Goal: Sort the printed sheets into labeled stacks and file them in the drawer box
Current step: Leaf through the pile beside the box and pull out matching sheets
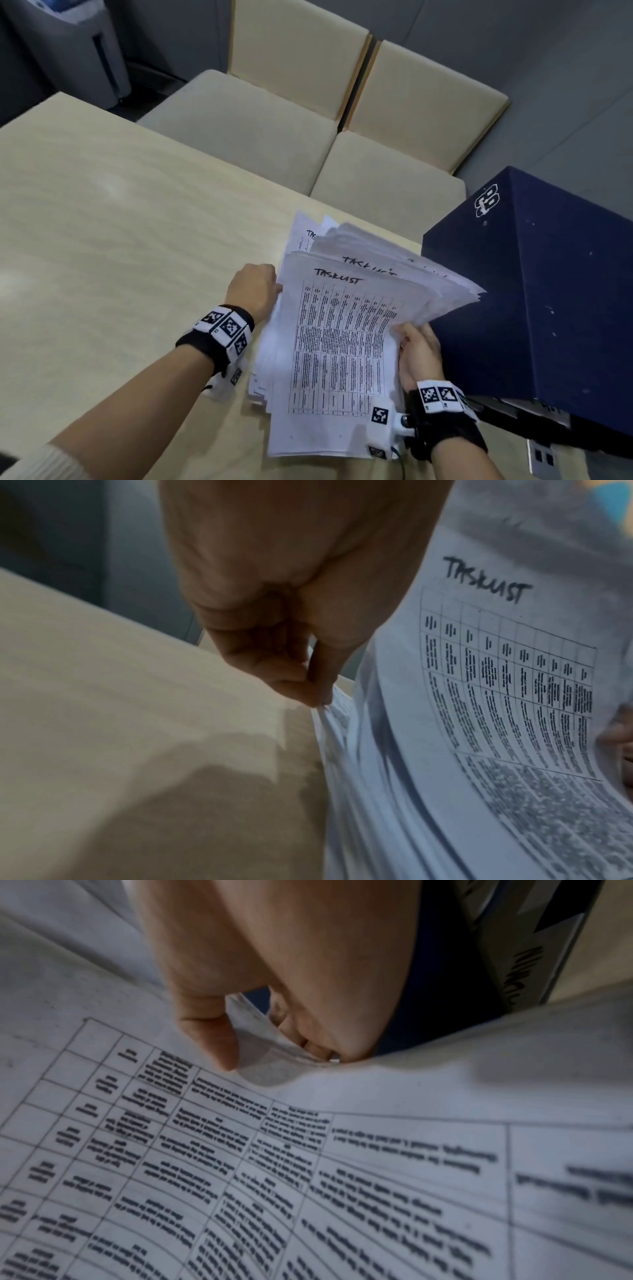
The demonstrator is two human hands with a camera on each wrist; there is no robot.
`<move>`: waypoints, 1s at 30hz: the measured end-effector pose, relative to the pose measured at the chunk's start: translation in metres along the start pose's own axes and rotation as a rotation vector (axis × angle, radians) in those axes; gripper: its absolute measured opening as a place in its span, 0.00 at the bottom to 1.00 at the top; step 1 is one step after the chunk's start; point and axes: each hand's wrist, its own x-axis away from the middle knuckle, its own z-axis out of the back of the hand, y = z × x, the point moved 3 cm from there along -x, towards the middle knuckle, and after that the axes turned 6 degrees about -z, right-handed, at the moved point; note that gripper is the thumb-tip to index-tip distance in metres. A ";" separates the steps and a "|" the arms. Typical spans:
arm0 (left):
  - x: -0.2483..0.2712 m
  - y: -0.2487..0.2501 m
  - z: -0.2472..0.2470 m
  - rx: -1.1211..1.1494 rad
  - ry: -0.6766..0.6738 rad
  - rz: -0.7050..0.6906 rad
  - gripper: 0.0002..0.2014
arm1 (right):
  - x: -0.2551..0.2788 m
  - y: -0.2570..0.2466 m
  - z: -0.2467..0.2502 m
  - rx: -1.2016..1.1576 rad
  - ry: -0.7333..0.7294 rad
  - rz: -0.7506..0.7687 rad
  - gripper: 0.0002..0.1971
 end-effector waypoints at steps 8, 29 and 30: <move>0.010 0.009 0.021 -0.405 -0.030 -0.217 0.22 | -0.007 0.006 0.003 0.001 0.052 -0.117 0.10; 0.009 0.004 0.008 0.004 -0.066 0.024 0.13 | 0.003 0.004 0.005 -0.122 0.060 0.023 0.16; 0.010 0.007 0.011 -0.005 -0.056 -0.001 0.14 | 0.002 0.004 0.005 -0.120 0.079 0.025 0.17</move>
